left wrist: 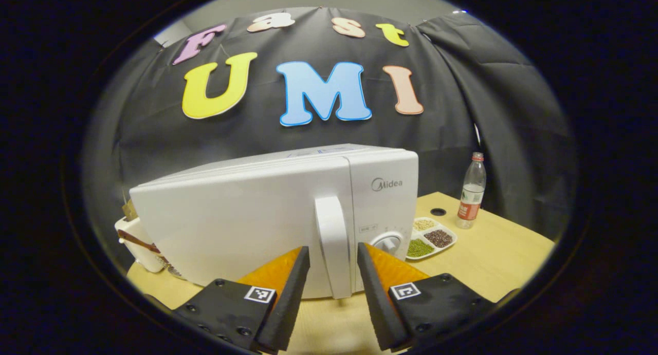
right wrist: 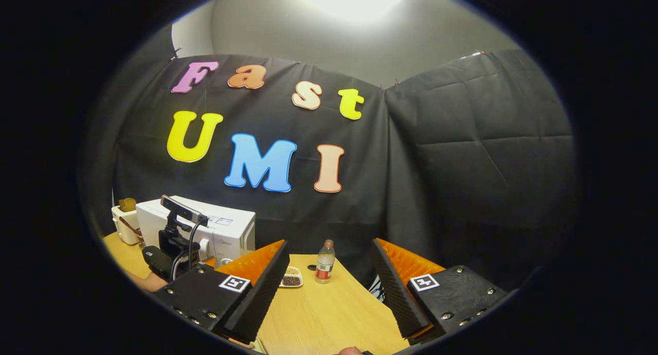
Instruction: Open the microwave oven with the left hand, put the food in, and close the microwave oven.
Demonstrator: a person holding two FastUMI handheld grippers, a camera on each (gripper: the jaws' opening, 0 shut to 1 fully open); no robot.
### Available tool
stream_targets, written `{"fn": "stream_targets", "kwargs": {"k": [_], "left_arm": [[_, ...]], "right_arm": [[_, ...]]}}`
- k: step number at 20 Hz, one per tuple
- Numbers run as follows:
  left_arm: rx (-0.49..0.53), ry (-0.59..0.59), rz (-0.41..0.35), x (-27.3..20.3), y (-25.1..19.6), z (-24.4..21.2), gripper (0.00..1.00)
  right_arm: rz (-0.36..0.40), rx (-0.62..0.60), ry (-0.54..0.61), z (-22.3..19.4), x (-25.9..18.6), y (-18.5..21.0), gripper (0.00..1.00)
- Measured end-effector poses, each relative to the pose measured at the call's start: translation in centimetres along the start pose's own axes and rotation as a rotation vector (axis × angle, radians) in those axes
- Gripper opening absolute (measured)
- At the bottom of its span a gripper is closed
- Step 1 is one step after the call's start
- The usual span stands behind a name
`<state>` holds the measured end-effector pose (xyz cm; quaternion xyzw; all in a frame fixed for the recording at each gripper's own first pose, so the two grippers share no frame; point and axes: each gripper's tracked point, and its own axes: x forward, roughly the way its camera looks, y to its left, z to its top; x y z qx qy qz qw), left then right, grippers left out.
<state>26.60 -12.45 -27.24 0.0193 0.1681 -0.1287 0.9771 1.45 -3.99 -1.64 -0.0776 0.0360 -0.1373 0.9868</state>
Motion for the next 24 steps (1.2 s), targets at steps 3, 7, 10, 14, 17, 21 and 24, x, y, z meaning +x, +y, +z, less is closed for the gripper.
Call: {"fn": "stream_targets", "kwargs": {"k": [3,7,10,14,17,21,24], "left_arm": [[0.001,-0.008,0.007,0.3,-0.1,0.2,0.46],[-0.031,0.013,0.009,0.5,-0.1,0.2,0.36],[-0.014,0.027,0.025,0.4,-0.1,0.3,0.22],[-0.033,0.045,0.024,0.3,-0.1,0.4,0.13],[-0.045,0.059,0.045,0.1,0.0,0.4,0.11],[-0.094,0.088,0.067,-2.2,0.0,-0.7,0.09],[-0.068,0.056,0.049,-5.4,0.4,-0.8,0.09]], "right_arm": [[-0.007,-0.003,0.001,-0.1,0.0,-0.3,0.97],[-0.006,-0.010,0.003,-0.3,-0.2,-0.9,0.98],[0.000,-0.010,0.003,-0.3,-0.4,-1.3,0.97],[0.037,-0.015,-0.015,0.0,-0.5,-1.5,0.97],[0.068,-0.027,-0.020,-0.1,-0.3,-1.5,0.97],[0.117,-0.012,-0.019,0.1,0.3,-1.2,0.97],[0.154,0.013,-0.035,0.3,0.9,-0.7,0.97]]}}
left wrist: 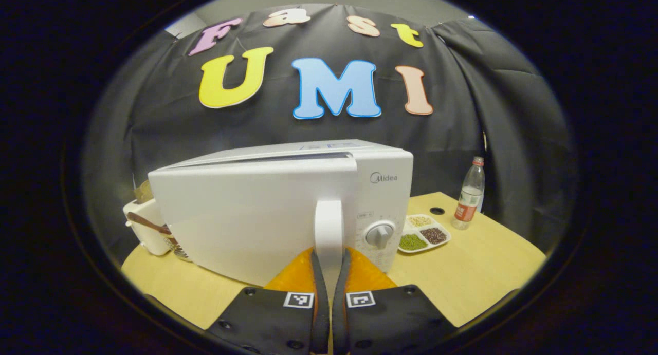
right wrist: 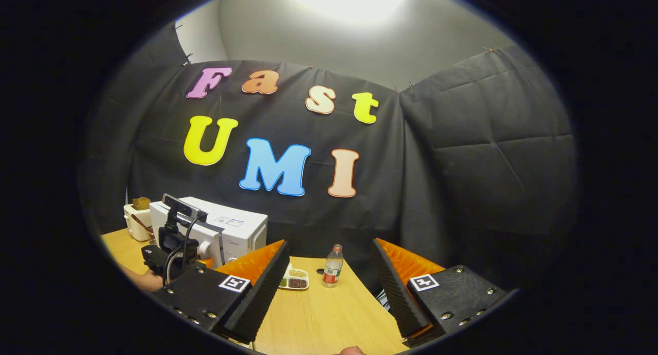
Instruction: Open the microwave oven with the left hand, put the food in, and close the microwave oven.
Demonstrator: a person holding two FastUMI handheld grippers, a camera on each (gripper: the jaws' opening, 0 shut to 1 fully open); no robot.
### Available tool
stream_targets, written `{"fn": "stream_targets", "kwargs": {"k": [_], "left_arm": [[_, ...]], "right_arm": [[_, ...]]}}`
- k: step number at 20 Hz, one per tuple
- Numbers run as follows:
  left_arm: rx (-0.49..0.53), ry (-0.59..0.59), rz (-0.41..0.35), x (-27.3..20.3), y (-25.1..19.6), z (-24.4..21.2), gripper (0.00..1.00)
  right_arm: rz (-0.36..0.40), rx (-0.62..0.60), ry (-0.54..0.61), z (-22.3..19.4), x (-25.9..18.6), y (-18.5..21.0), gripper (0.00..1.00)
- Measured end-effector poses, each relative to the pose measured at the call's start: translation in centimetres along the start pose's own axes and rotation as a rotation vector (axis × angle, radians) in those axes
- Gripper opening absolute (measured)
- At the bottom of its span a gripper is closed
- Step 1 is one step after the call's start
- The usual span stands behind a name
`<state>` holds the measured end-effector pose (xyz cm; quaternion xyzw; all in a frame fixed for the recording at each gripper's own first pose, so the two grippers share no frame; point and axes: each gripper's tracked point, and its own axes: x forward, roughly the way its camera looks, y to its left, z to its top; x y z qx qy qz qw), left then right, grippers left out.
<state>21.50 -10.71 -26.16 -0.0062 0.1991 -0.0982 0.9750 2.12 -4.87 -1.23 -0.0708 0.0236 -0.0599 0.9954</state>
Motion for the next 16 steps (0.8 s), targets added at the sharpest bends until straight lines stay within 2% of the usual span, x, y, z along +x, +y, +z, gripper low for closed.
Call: {"fn": "stream_targets", "kwargs": {"k": [3,16], "left_arm": [[-0.015,0.019,-0.006,-1.8,0.6,-0.8,0.09],[-0.027,0.046,0.103,-13.1,6.8,-4.3,0.11]], "right_arm": [[0.054,0.009,-0.001,-0.5,0.5,1.1,0.97],[0.319,0.069,0.005,-0.7,1.2,8.4,0.97]]}}
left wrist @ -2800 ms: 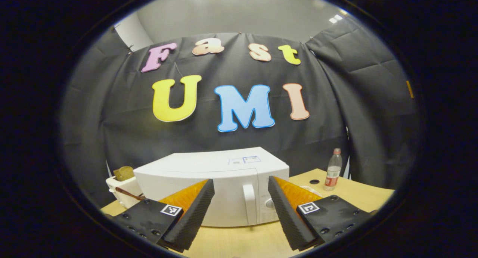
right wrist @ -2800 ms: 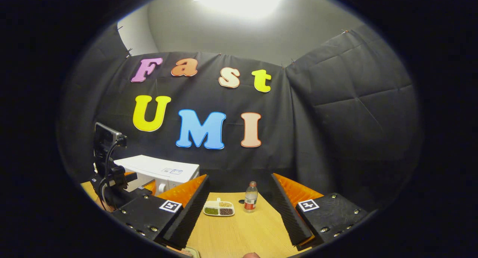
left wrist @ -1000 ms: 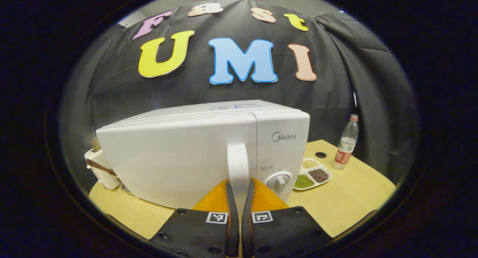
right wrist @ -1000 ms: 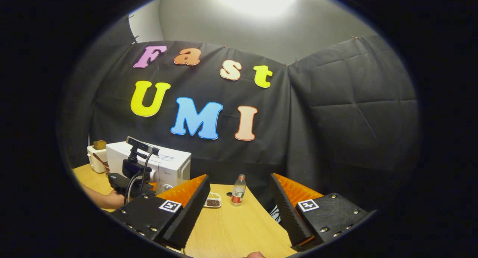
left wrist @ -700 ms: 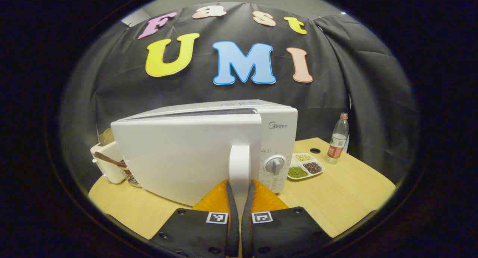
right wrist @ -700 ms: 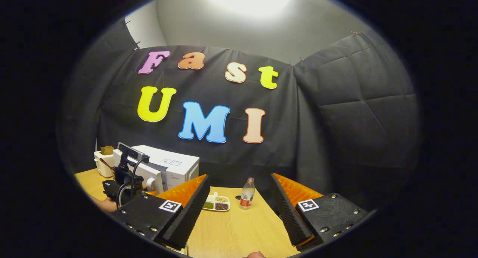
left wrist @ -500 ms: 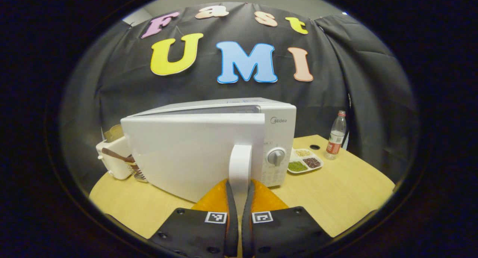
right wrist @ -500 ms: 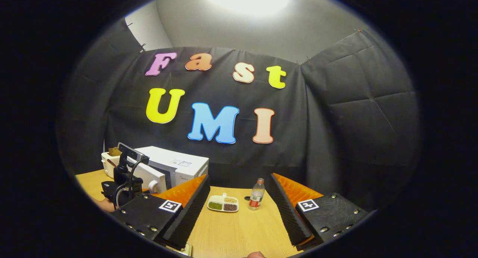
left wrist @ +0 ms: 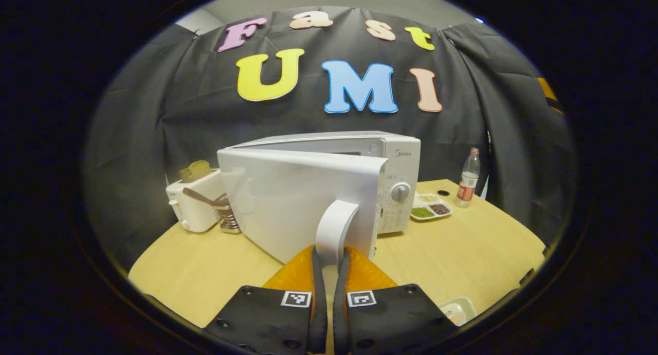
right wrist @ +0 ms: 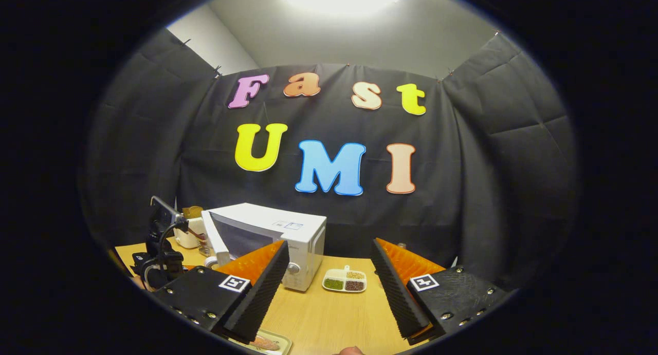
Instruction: Open the microwave oven with the left hand, put the food in, and close the microwave oven.
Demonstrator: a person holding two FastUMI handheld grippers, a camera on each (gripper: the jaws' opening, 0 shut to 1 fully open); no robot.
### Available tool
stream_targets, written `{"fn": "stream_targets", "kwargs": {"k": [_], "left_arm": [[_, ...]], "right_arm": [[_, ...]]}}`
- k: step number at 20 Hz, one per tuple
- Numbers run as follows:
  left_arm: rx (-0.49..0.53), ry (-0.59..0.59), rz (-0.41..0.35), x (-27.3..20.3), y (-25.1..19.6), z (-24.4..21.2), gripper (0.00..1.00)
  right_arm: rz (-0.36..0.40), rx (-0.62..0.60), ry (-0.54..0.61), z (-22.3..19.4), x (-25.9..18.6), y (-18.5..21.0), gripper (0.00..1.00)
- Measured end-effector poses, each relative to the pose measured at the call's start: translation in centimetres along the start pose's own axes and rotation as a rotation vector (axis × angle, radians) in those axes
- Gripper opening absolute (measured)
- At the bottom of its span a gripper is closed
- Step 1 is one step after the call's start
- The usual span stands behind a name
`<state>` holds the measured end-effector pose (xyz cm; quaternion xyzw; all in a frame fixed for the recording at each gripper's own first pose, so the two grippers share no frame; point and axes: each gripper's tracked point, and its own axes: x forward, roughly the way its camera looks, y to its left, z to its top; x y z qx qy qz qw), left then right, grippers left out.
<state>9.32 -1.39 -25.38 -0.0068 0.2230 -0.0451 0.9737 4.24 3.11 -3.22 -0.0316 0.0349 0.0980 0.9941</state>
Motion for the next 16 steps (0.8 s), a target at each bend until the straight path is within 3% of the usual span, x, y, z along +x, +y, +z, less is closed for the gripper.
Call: {"fn": "stream_targets", "kwargs": {"k": [5,12,16], "left_arm": [[-0.007,0.011,0.068,-2.9,3.6,-1.3,0.14],[-0.002,0.011,0.043,-6.0,8.5,-2.7,0.14],[-0.001,0.004,0.018,-7.1,11.3,-3.2,0.15]], "right_arm": [[0.087,0.008,0.014,-0.4,0.5,2.2,0.97],[-0.038,0.036,0.015,-0.1,-0.3,4.1,0.97],[-0.062,0.010,0.035,-0.3,-1.0,6.7,0.97]]}}
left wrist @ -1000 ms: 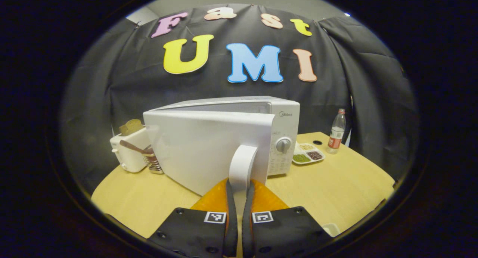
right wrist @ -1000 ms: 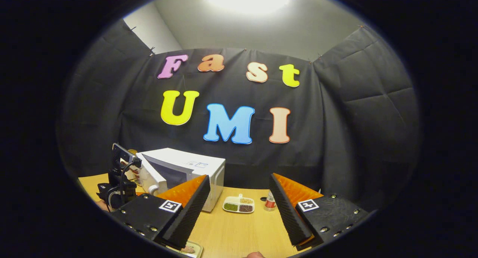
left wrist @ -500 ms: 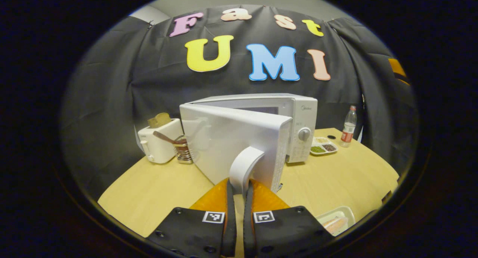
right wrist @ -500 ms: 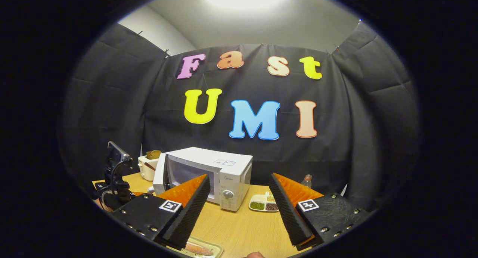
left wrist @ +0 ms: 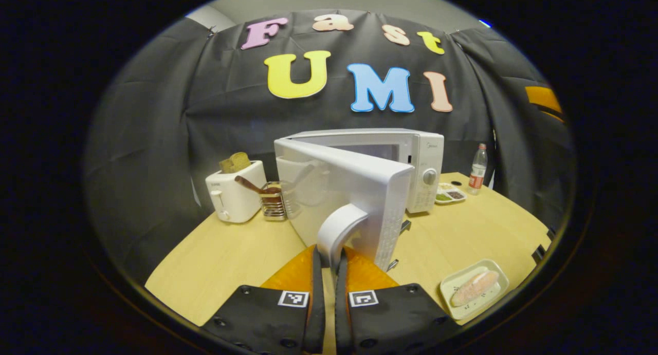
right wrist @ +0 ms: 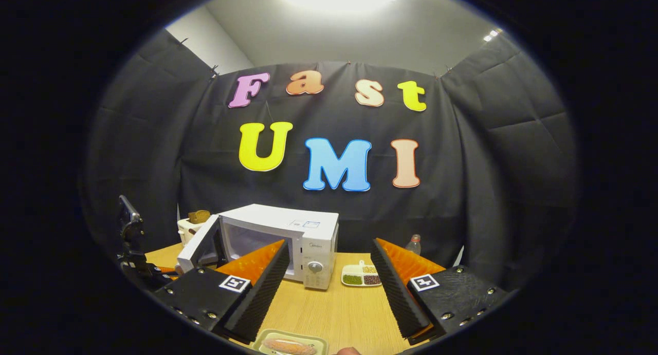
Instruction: Open the microwave oven with the left hand, put the food in, and close the microwave oven.
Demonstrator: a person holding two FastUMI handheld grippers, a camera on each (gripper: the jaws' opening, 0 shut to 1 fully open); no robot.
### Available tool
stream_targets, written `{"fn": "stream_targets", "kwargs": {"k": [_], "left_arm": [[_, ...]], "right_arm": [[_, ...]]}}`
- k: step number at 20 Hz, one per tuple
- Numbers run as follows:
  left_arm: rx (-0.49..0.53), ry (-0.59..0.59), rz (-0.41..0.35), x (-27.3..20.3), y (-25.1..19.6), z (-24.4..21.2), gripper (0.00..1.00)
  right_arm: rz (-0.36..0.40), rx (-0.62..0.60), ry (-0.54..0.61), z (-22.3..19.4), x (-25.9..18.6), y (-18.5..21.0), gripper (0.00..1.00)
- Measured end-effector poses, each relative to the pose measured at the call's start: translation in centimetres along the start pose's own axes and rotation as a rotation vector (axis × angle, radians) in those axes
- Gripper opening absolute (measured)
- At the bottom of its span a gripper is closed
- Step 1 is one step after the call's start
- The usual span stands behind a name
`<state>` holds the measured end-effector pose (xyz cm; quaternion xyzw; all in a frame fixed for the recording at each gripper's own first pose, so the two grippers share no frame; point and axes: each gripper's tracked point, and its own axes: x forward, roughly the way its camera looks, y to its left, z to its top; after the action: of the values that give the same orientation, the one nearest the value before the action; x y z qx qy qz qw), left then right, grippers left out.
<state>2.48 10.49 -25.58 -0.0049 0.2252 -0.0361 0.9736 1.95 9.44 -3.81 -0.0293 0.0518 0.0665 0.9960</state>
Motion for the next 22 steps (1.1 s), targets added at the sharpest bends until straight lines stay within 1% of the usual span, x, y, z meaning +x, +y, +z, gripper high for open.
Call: {"fn": "stream_targets", "kwargs": {"k": [5,6,10,13,14,17,19,20,21,22], "left_arm": [[0.008,-0.007,-0.023,-1.1,3.0,-0.7,0.14],[0.010,-0.007,-0.023,-1.3,3.8,-0.7,0.15],[0.007,-0.005,0.002,-2.2,7.9,-1.3,0.16],[-0.035,-0.001,-0.002,-2.5,10.3,-1.6,0.17],[-0.044,0.003,-0.010,-2.7,10.7,-1.7,0.16],[-0.045,0.001,-0.023,-3.2,11.2,-1.9,0.20],[-0.024,-0.007,-0.001,-4.2,12.0,-2.4,0.27],[-0.021,-0.006,0.010,-4.8,12.2,-2.7,0.36],[-0.027,-0.004,0.030,-5.4,12.6,-3.0,0.39],[-0.039,-0.003,0.056,-6.0,13.0,-3.2,0.38]], "right_arm": [[-0.020,-0.008,-0.014,0.6,-0.7,2.7,0.97],[-0.022,-0.014,-0.008,0.4,-0.5,3.1,0.98],[-0.017,-0.005,0.006,-0.1,-0.1,5.0,0.98],[-0.012,0.000,0.018,-0.5,0.4,6.1,0.98],[-0.004,0.000,0.025,-0.6,0.5,6.5,0.98],[0.025,-0.012,0.053,-1.1,1.0,7.2,0.98],[0.054,-0.029,0.073,-1.5,1.4,7.3,0.98],[0.099,-0.041,0.086,-1.9,1.7,7.7,0.98],[0.152,-0.055,0.103,-2.3,1.9,8.6,0.97],[0.194,-0.074,0.127,-2.9,2.2,8.8,0.97]]}}
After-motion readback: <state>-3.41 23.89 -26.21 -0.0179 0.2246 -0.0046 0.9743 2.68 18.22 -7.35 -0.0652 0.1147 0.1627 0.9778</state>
